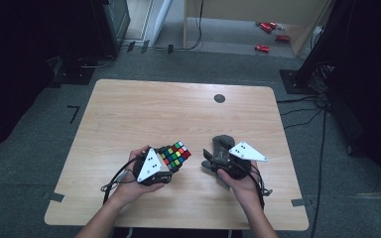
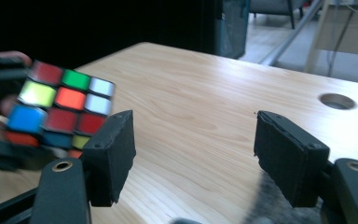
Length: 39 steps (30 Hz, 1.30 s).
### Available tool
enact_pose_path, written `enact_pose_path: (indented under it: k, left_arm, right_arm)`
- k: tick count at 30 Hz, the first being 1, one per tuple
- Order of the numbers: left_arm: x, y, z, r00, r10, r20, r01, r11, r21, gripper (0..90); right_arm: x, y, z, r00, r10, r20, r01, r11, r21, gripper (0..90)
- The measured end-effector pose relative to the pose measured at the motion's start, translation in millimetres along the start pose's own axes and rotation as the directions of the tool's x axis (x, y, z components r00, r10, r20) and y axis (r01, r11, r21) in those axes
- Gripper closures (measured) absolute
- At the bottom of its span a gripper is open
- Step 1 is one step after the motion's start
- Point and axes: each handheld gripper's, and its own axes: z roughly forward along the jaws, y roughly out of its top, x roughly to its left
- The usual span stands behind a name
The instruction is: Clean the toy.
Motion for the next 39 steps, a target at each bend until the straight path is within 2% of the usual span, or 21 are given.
enact_pose_path:
  k: [2,4,6,8,12,15,17,20,21,24,29,31,33,34,36,37,39]
  left_arm:
    - [1.5,0.3,-0.8,0.9999,-0.015,0.004,0.015,0.9999,0.001,33.3]
    - [3.2,1.0,-1.4,0.9995,-0.031,0.004,0.031,0.9995,0.004,33.3]
    - [5.9,1.4,-1.5,0.9979,-0.065,0.007,0.065,0.9978,0.012,33.3]
    - [8.9,0.8,-1.7,0.9958,-0.092,0.003,0.092,0.9955,0.022,33.2]
    - [12.9,-0.2,-2.6,0.9926,-0.121,-0.001,0.121,0.9922,0.029,33.3]
    - [12.3,-0.1,-2.8,0.9931,-0.117,0.005,0.117,0.9927,0.030,33.3]
    - [11.6,-0.1,-2.1,0.9931,-0.116,0.010,0.116,0.9927,0.034,33.3]
    - [11.5,-0.5,-1.2,0.9927,-0.119,0.014,0.119,0.9921,0.041,33.3]
    - [11.7,-0.7,-1.1,0.9921,-0.124,0.017,0.123,0.9914,0.043,33.3]
    - [13.4,-0.8,-1.6,0.9899,-0.140,0.022,0.139,0.9893,0.046,33.2]
    - [14.4,-1.1,-2.5,0.9867,-0.159,0.036,0.157,0.9867,0.043,33.3]
    - [14.0,-1.1,-2.4,0.9860,-0.161,0.042,0.160,0.9863,0.041,33.3]
    - [13.5,-1.1,-1.8,0.9865,-0.158,0.043,0.156,0.9869,0.042,33.4]
    - [13.2,-1.2,-1.5,0.9869,-0.156,0.041,0.154,0.9872,0.042,33.4]
    - [13.1,-1.5,-1.2,0.9868,-0.157,0.040,0.155,0.9870,0.042,33.4]
    - [13.4,-1.8,-1.0,0.9865,-0.159,0.041,0.157,0.9868,0.041,33.4]
    - [13.5,-2.3,-0.4,0.9864,-0.159,0.043,0.157,0.9867,0.043,33.4]
  right_arm:
    - [-7.4,-3.2,0.3,0.9992,-0.025,0.032,0.024,0.999,0.033,29.7]
    - [-15.1,-8.0,1.2,0.9953,-0.079,0.056,0.075,0.995,0.065,30.9]
    - [-21.0,-14.4,2.8,0.9849,-0.149,0.088,0.140,0.985,0.103,30.4]
    - [-27.0,-21.0,5.2,0.9802,-0.174,0.094,0.160,0.977,0.141,28.8]
    - [-37.2,-33.2,11.2,0.9810,-0.160,0.110,0.136,0.971,0.199,27.4]
    - [-42.9,-40.8,14.0,0.9791,-0.156,0.130,0.123,0.965,0.229,28.8]
    - [-46.0,-44.8,14.6,0.9812,-0.151,0.121,0.117,0.962,0.246,33.6]
    - [-48.1,-53.0,18.3,0.9843,-0.155,0.085,0.123,0.946,0.301,37.5]
    - [-47.9,-56.3,19.5,0.9857,-0.150,0.078,0.119,0.943,0.312,38.2]
    - [-47.0,-61.9,21.8,0.9850,-0.155,0.075,0.125,0.943,0.308,41.2]
    - [-45.9,-63.6,22.9,0.9859,-0.139,0.092,0.102,0.940,0.327,51.2]
    - [-47.0,-63.6,22.7,0.9872,-0.127,0.097,0.089,0.940,0.330,58.2]
    - [-47.2,-63.1,21.6,0.9865,-0.120,0.112,0.077,0.940,0.331,71.3]
    - [-46.1,-61.7,21.3,0.9860,-0.113,0.123,0.065,0.940,0.336,74.9]
    - [-40.6,-57.7,22.1,0.9824,-0.133,0.132,0.077,0.930,0.359,77.7]
    - [-37.7,-56.0,22.5,0.9835,-0.132,0.124,0.079,0.930,0.360,78.2]
    - [-31.2,-52.8,22.9,0.9907,-0.103,0.089,0.068,0.939,0.338,78.4]
